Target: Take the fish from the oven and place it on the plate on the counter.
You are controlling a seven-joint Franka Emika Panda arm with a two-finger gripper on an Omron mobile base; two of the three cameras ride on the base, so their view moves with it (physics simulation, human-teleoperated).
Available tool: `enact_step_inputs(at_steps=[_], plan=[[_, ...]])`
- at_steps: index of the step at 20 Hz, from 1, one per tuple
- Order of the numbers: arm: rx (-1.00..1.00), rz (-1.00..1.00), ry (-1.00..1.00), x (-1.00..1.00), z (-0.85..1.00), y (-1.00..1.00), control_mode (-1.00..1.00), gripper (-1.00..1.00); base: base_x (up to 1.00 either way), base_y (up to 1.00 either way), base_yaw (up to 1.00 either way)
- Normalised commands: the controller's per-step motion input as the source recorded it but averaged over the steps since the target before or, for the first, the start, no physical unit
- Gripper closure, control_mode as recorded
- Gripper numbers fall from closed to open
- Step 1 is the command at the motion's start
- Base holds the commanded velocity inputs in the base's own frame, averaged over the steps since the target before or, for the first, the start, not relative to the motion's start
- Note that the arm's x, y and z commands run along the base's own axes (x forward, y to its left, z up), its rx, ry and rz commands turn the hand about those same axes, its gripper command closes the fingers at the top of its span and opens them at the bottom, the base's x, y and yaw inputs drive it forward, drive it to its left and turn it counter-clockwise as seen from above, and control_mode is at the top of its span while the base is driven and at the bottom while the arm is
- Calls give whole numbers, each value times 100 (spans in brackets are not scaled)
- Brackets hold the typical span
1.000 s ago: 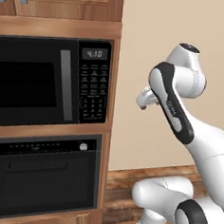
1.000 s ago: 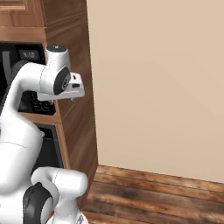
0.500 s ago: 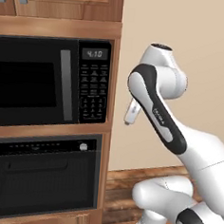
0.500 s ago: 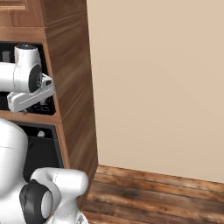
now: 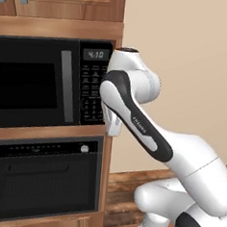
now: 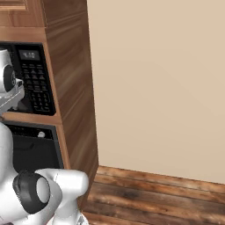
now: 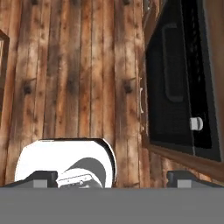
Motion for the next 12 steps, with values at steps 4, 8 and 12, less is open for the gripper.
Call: enact_step_inputs(at_steps=[4, 8, 12], plan=[[-2, 23, 0, -27, -24, 81, -100, -100, 0, 0, 0], [-1, 25, 0, -31, -24, 73, -100, -100, 0, 0, 0], [0, 32, 0, -44, -24, 48, -100, -100, 0, 0, 0]])
